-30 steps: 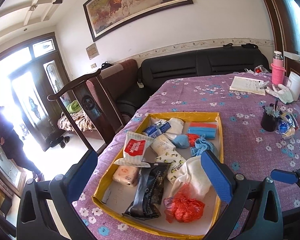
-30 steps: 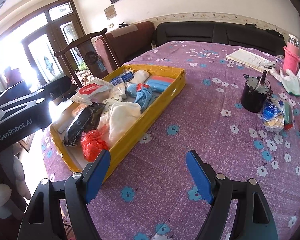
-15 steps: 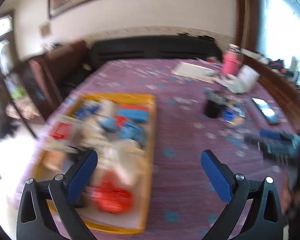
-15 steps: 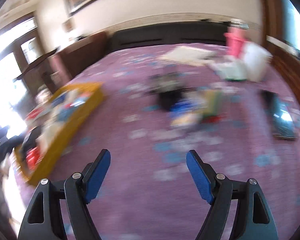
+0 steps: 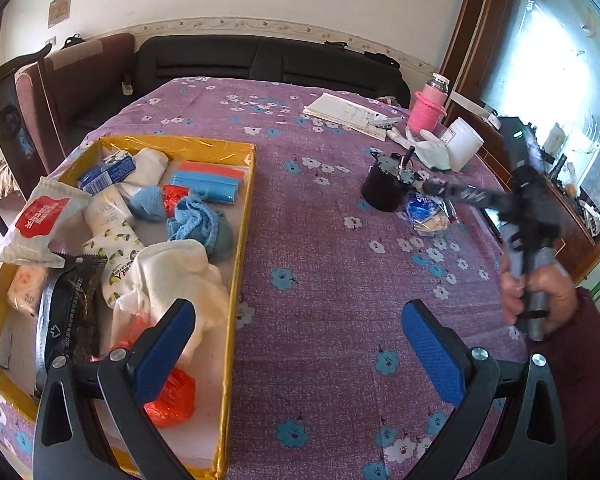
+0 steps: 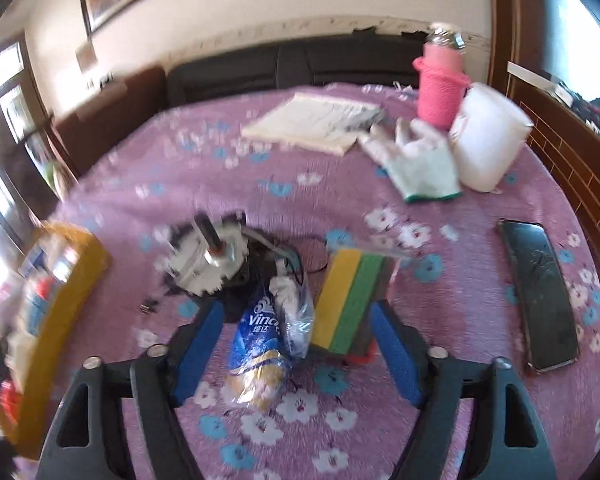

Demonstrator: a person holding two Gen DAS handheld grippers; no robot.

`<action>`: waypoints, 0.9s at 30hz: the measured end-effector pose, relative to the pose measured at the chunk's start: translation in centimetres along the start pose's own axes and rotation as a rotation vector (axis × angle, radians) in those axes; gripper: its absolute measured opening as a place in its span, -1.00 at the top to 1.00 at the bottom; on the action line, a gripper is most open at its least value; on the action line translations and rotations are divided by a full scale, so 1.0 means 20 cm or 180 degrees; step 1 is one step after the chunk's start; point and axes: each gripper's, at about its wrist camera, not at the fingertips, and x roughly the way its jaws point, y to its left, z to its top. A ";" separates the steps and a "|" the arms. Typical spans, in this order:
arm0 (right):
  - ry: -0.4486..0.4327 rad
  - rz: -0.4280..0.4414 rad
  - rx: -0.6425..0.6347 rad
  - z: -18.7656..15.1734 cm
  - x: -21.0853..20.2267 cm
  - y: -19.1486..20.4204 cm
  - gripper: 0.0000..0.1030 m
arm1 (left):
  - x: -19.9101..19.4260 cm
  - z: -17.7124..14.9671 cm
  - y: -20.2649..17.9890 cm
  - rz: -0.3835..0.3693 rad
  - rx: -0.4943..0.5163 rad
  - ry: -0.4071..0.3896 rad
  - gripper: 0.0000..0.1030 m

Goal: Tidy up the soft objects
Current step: 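Move both tools to the table and grasp the clear sponge bag with right tool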

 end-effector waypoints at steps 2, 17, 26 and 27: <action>0.0130 0.0059 -0.0007 -0.02 0.06 0.02 0.31 | 0.01 0.00 0.01 -0.0003 -0.0034 0.0010 -1.00; -0.0113 0.0187 -0.0107 -0.12 -0.30 -0.09 -0.70 | 0.08 -0.01 -0.08 -0.0252 0.0088 0.0166 -1.00; 0.0147 -0.0396 0.0016 -0.01 0.11 -0.08 -0.69 | 0.13 0.00 -0.14 -0.0229 0.0207 0.0245 -1.00; 0.0213 -0.0480 -0.0024 0.01 0.15 -0.05 -0.69 | 0.14 0.01 -0.14 -0.0243 0.0203 0.0267 -1.00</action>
